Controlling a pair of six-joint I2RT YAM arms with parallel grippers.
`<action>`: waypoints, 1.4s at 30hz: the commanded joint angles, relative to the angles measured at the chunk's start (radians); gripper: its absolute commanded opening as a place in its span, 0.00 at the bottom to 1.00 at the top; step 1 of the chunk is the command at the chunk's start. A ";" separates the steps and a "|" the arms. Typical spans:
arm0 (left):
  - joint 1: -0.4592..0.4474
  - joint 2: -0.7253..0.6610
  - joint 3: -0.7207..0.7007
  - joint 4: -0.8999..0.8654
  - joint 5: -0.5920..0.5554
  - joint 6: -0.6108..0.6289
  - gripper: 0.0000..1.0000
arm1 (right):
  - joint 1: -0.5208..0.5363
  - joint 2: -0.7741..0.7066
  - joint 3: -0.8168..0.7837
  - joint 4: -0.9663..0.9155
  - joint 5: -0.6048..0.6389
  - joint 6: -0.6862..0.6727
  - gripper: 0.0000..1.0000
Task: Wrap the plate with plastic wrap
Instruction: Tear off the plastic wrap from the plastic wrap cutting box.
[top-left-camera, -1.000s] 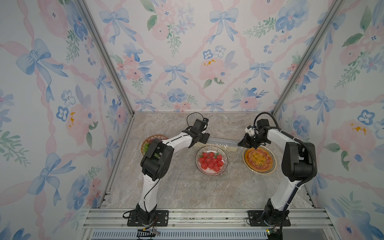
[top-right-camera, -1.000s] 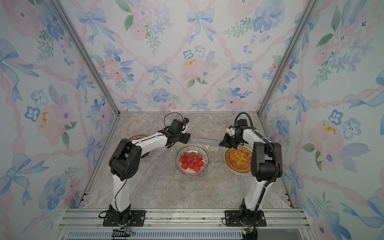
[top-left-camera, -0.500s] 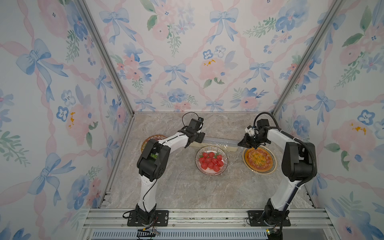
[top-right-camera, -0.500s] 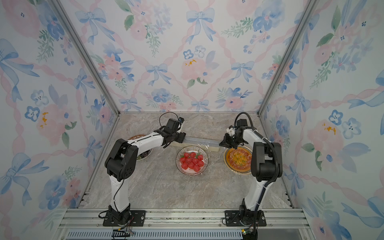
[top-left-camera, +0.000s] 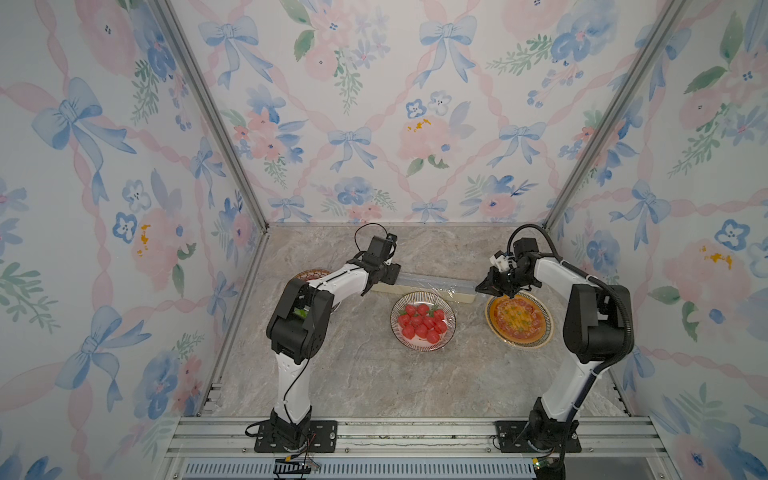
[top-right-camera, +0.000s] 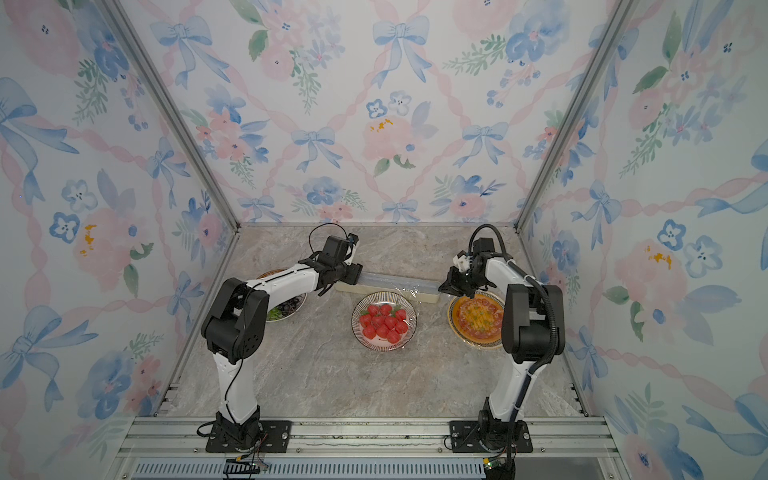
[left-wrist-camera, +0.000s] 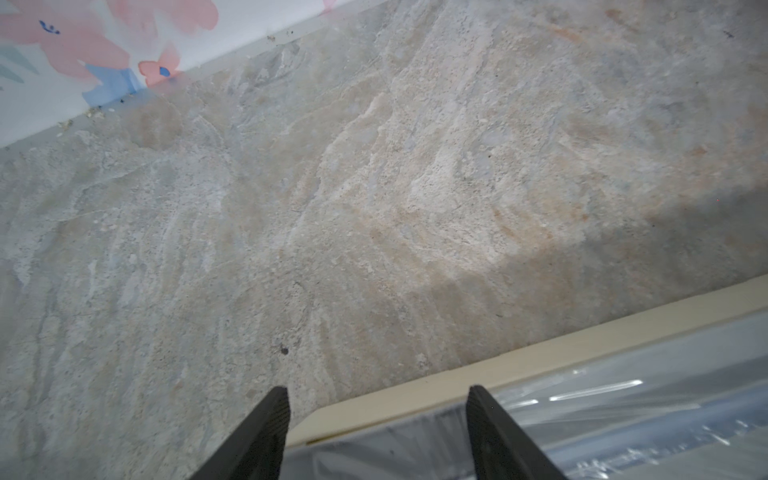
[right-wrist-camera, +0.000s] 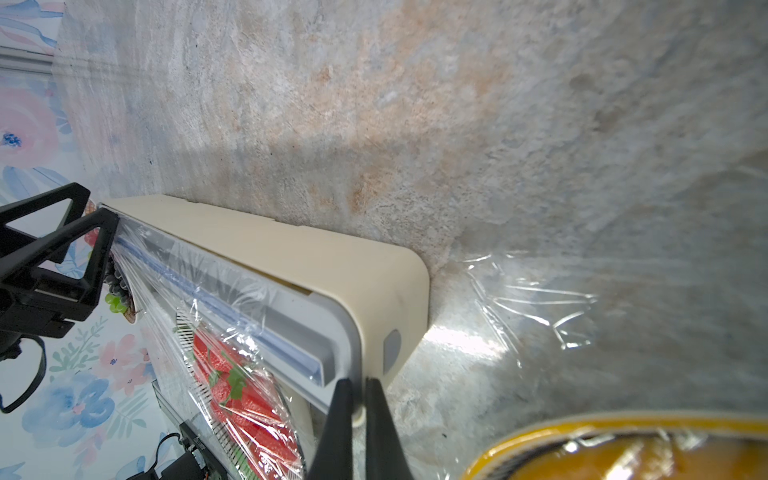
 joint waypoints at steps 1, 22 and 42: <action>0.040 -0.033 -0.027 -0.029 -0.069 0.032 0.70 | 0.013 0.091 -0.062 -0.127 0.229 0.006 0.06; 0.127 -0.114 -0.009 -0.015 0.041 0.023 0.76 | 0.017 0.008 -0.006 -0.074 0.204 0.033 0.17; 0.162 -0.351 -0.424 0.147 0.518 -0.405 0.93 | 0.215 -0.286 -0.276 0.302 0.044 0.367 0.82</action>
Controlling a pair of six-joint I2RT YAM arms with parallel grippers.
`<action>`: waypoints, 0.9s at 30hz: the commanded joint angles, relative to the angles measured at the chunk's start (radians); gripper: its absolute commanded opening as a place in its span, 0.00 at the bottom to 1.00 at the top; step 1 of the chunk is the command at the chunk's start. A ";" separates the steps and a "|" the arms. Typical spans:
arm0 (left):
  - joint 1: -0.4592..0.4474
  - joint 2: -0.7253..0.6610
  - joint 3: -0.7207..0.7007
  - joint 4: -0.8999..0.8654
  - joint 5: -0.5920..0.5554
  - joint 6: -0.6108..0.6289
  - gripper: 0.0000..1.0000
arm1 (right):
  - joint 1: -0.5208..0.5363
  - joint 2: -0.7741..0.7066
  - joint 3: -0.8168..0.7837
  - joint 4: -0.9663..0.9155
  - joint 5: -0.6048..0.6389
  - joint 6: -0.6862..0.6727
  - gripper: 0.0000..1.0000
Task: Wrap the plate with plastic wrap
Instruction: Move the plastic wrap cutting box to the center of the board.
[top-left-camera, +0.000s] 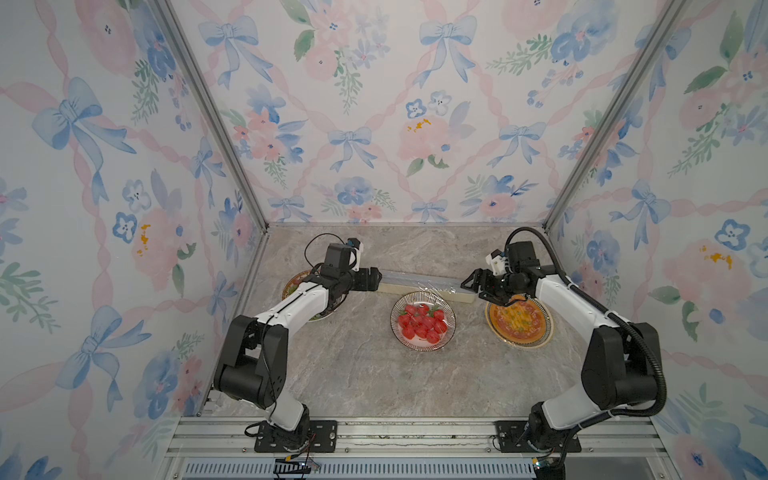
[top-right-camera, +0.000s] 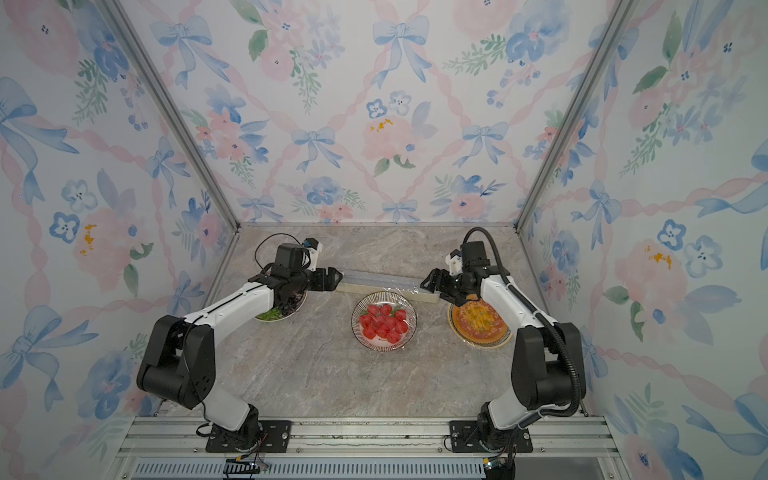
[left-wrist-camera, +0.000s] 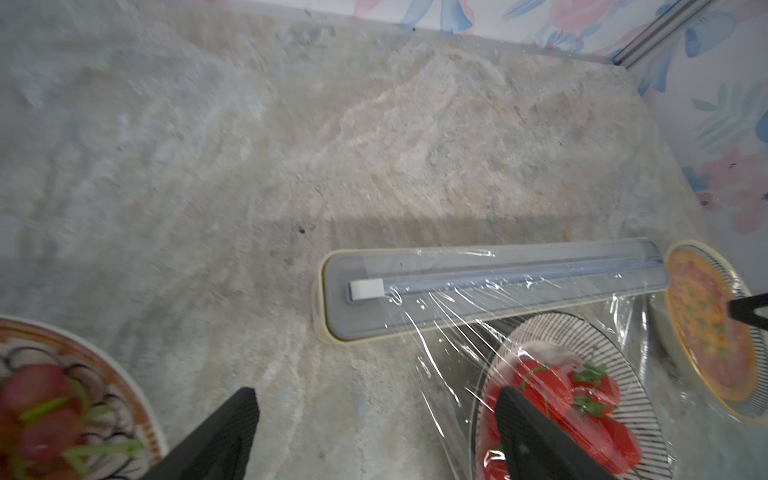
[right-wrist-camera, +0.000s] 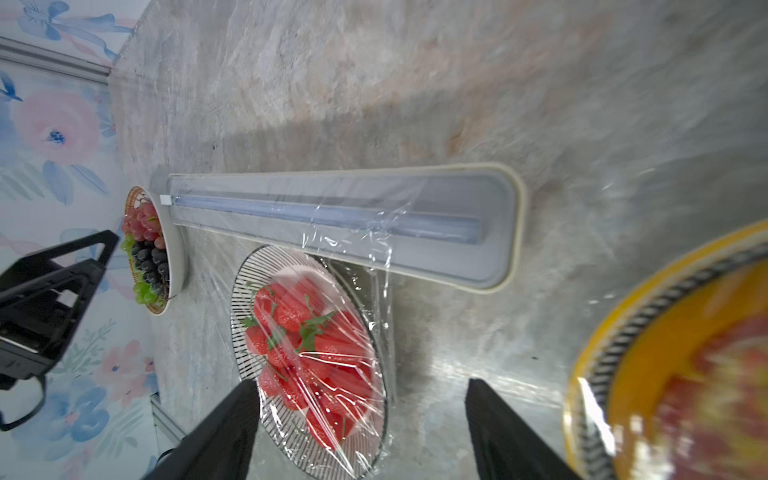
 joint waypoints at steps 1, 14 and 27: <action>-0.001 0.049 -0.038 0.121 0.150 -0.132 0.93 | 0.041 0.054 -0.043 0.164 -0.043 0.140 0.82; 0.009 0.303 0.167 0.246 0.248 -0.161 0.93 | -0.034 0.258 0.072 0.340 -0.073 0.210 0.83; 0.029 0.166 0.149 0.254 0.152 -0.024 0.90 | -0.020 0.108 0.147 0.125 0.077 -0.103 0.79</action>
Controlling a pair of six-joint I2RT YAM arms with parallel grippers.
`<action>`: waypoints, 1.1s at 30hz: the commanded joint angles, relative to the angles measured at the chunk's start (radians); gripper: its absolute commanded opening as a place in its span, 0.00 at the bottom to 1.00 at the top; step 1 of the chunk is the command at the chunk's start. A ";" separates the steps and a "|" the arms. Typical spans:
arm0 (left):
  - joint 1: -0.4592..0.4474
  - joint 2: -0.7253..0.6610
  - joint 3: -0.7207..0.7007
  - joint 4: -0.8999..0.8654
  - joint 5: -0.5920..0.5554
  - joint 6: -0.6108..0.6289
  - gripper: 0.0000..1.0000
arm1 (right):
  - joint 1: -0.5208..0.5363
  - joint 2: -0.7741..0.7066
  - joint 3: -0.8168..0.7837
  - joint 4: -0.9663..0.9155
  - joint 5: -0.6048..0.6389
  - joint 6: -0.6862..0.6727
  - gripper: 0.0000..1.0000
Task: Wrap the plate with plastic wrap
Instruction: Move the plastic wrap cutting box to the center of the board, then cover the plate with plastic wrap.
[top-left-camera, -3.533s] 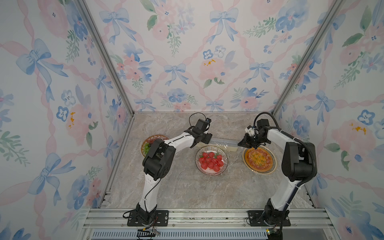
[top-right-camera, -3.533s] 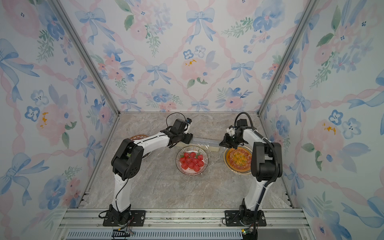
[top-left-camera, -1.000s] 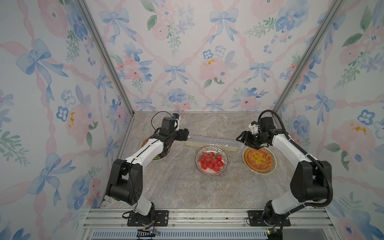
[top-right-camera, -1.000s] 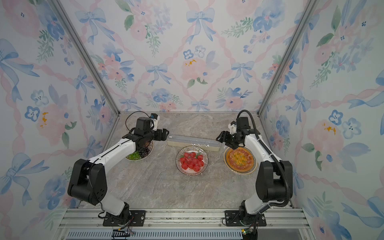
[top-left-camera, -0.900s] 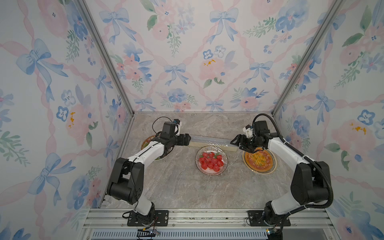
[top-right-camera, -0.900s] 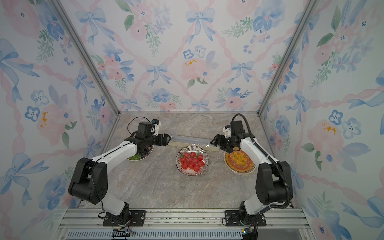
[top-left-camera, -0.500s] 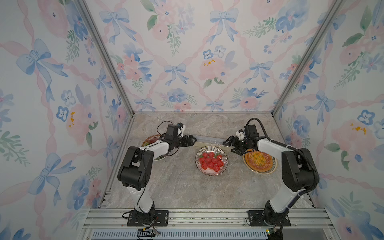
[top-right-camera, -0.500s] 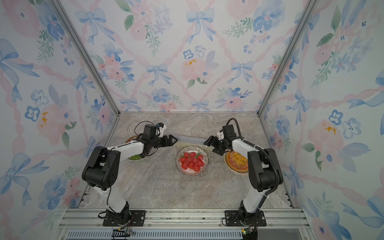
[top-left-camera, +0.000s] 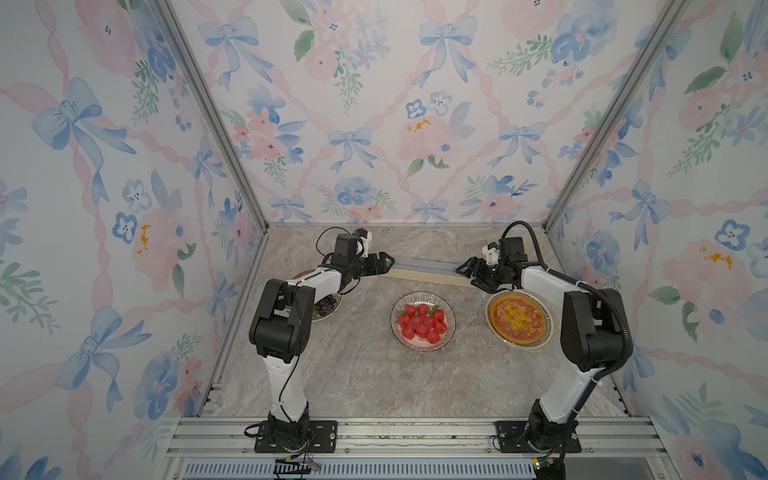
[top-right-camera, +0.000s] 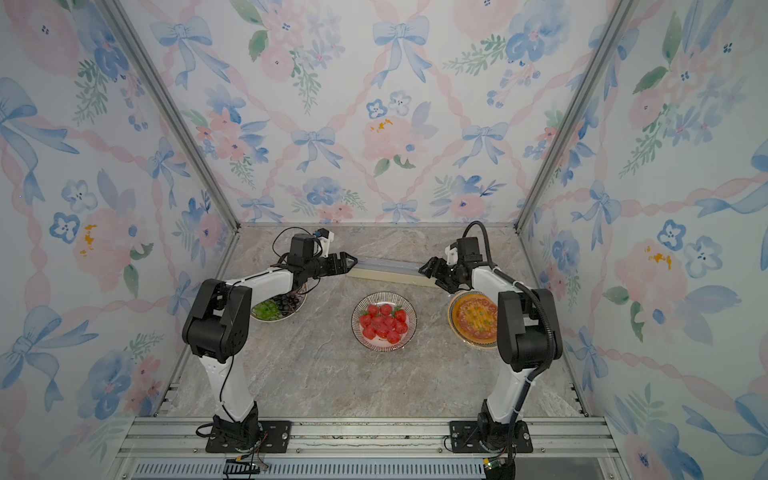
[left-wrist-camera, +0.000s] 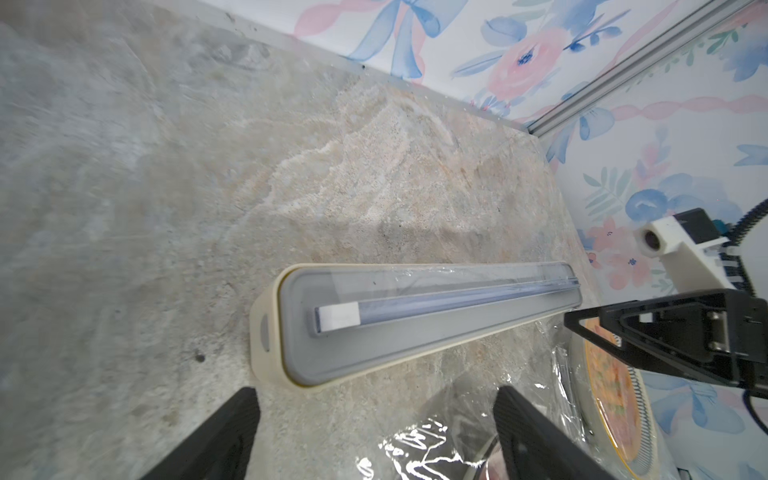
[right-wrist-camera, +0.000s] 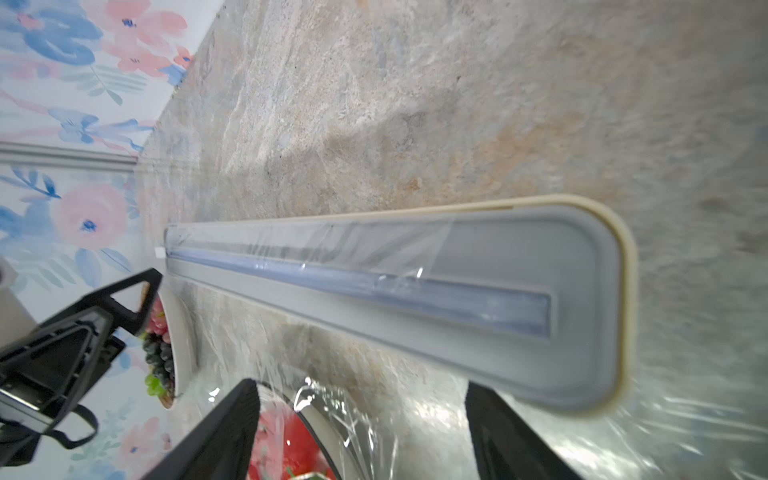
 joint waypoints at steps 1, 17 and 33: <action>-0.006 -0.168 -0.082 0.017 -0.018 0.118 0.89 | 0.055 -0.136 0.024 -0.123 0.077 -0.185 0.79; -0.187 -0.173 -0.248 0.063 0.137 0.246 0.81 | 0.285 0.017 0.013 -0.019 0.027 -0.253 0.72; -0.186 -0.074 -0.297 0.075 0.226 0.238 0.81 | 0.250 0.034 -0.047 -0.088 0.007 -0.281 0.73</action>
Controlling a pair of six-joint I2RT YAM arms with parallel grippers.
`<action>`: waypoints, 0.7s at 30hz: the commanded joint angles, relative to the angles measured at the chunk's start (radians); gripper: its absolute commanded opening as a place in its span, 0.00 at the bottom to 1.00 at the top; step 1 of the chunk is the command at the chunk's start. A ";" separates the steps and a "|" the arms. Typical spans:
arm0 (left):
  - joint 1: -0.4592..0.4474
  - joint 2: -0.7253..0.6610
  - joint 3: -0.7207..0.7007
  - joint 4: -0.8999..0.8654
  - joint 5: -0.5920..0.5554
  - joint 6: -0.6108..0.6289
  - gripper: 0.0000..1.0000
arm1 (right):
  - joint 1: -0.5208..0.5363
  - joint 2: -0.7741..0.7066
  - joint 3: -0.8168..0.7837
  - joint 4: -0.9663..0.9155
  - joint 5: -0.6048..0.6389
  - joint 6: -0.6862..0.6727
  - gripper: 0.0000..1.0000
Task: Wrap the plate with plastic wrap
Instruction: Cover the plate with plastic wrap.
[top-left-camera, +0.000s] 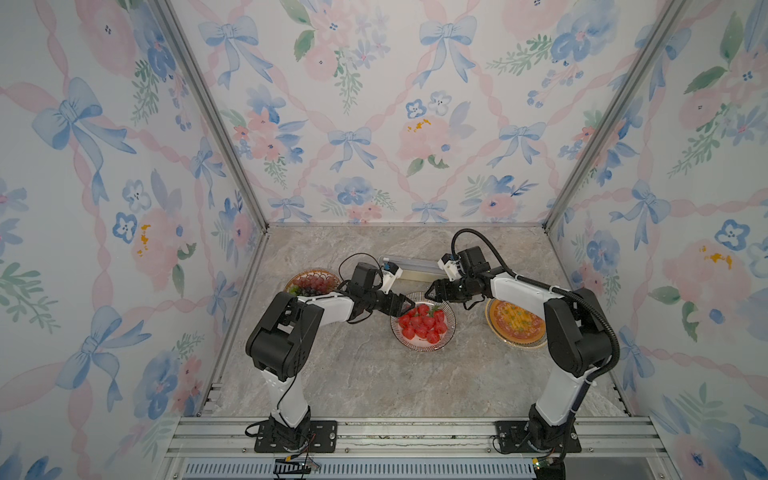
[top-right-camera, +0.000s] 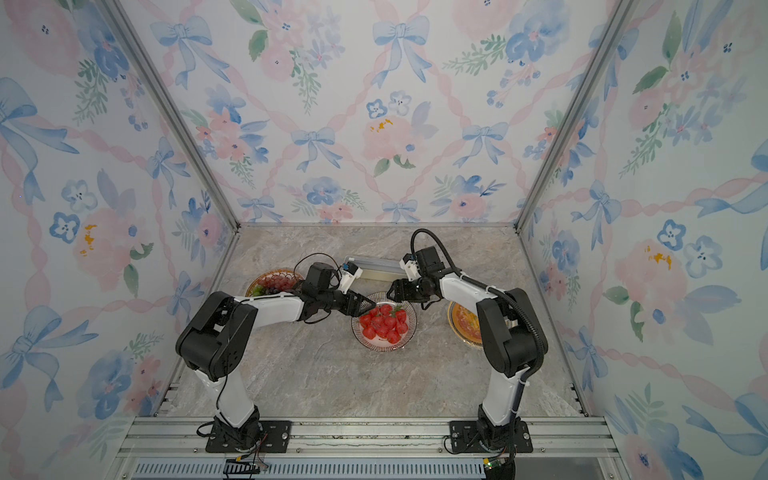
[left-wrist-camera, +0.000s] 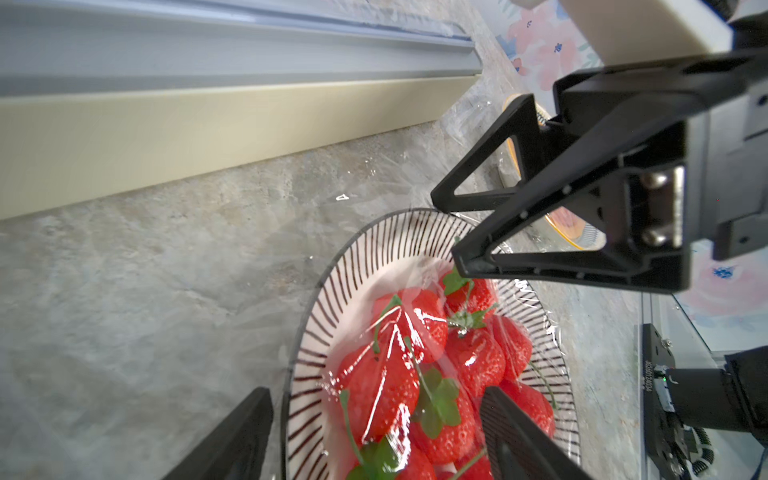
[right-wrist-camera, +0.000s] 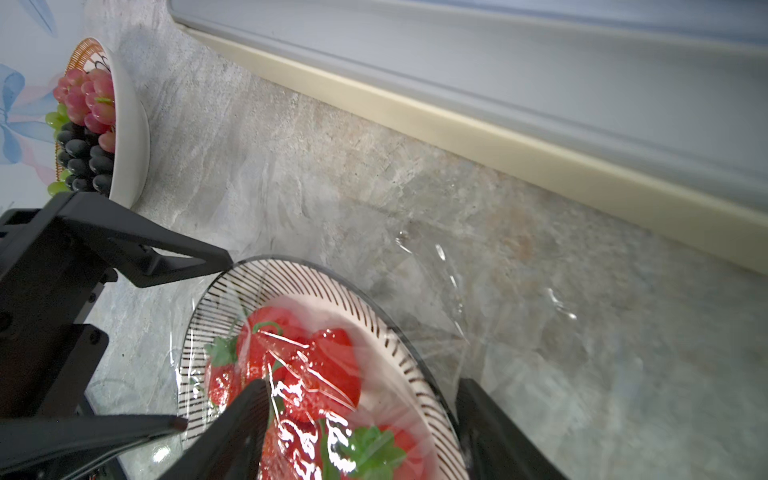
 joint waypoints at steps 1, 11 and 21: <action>0.001 -0.003 -0.036 0.009 0.057 0.008 0.81 | -0.016 -0.009 -0.032 -0.052 -0.029 -0.019 0.73; -0.002 -0.067 -0.099 0.009 0.150 -0.041 0.81 | -0.021 -0.100 -0.131 -0.025 -0.115 0.032 0.74; -0.010 -0.098 -0.186 0.009 0.157 -0.103 0.80 | -0.021 -0.170 -0.258 0.003 -0.141 0.100 0.75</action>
